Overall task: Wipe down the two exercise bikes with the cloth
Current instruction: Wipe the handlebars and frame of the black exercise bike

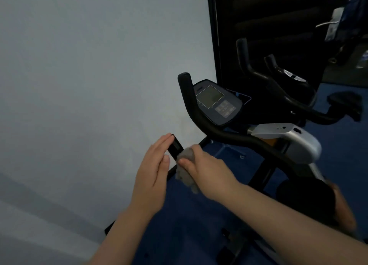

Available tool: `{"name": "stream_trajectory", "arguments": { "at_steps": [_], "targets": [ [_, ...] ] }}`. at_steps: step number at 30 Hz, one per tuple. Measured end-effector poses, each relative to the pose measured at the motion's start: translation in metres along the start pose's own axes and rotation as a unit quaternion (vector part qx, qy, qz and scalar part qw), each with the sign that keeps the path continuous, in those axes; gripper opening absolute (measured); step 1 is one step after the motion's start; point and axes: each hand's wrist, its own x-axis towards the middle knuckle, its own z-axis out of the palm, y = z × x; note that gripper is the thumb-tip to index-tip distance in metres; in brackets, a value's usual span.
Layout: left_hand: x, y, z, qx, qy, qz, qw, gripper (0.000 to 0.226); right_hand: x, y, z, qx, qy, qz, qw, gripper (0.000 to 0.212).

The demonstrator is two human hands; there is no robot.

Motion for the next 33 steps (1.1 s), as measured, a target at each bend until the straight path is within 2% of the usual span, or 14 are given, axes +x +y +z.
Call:
{"name": "stream_trajectory", "arguments": {
  "at_steps": [3,6,10,12,15,18,20,23,25,27,30,33],
  "targets": [
    [0.001,-0.003,-0.003,-0.041,0.003,-0.01,0.999,0.04,-0.019,0.02,0.002,-0.019,-0.001,0.015,1.0,0.035],
    [0.002,-0.003,-0.004,-0.085,-0.001,-0.027,0.996,0.041,0.003,0.006,0.001,-0.041,-0.004,0.002,0.999,0.038],
    [0.004,-0.005,-0.009,-0.132,-0.011,-0.042,0.99,0.04,0.02,-0.016,0.005,0.035,0.036,-0.016,0.999,0.039],
    [0.004,-0.005,-0.011,-0.133,-0.024,-0.041,0.99,0.04,0.007,-0.008,0.009,0.022,0.038,-0.023,0.999,0.036],
    [0.004,-0.005,-0.011,-0.135,-0.027,-0.043,0.99,0.041,0.012,-0.012,0.007,-0.005,0.035,-0.025,0.999,0.041],
    [0.005,-0.004,-0.013,-0.164,-0.03,-0.055,0.984,0.041,0.03,-0.029,0.003,0.072,0.064,-0.047,0.994,0.04],
    [0.005,-0.003,-0.013,-0.169,-0.035,-0.057,0.983,0.04,0.024,-0.025,0.008,0.06,0.071,-0.061,0.994,0.037],
    [0.003,0.0,-0.012,-0.162,-0.026,-0.053,0.985,0.043,0.016,-0.009,0.007,-0.011,0.042,-0.06,0.997,0.031],
    [0.003,0.001,-0.01,-0.159,-0.015,-0.05,0.986,0.044,0.029,-0.009,-0.005,0.014,0.0,-0.077,0.997,0.03],
    [0.003,-0.001,-0.007,-0.16,-0.012,-0.049,0.986,0.044,0.04,-0.012,-0.014,0.086,-0.04,-0.106,0.99,0.028],
    [0.001,-0.001,-0.005,-0.153,-0.008,-0.052,0.987,0.042,0.032,-0.005,0.0,0.17,-0.012,-0.105,0.98,0.026],
    [0.001,0.0,-0.004,-0.149,-0.001,-0.055,0.987,0.041,0.032,0.001,-0.002,0.092,-0.024,-0.104,0.99,0.026]
  ]
}}
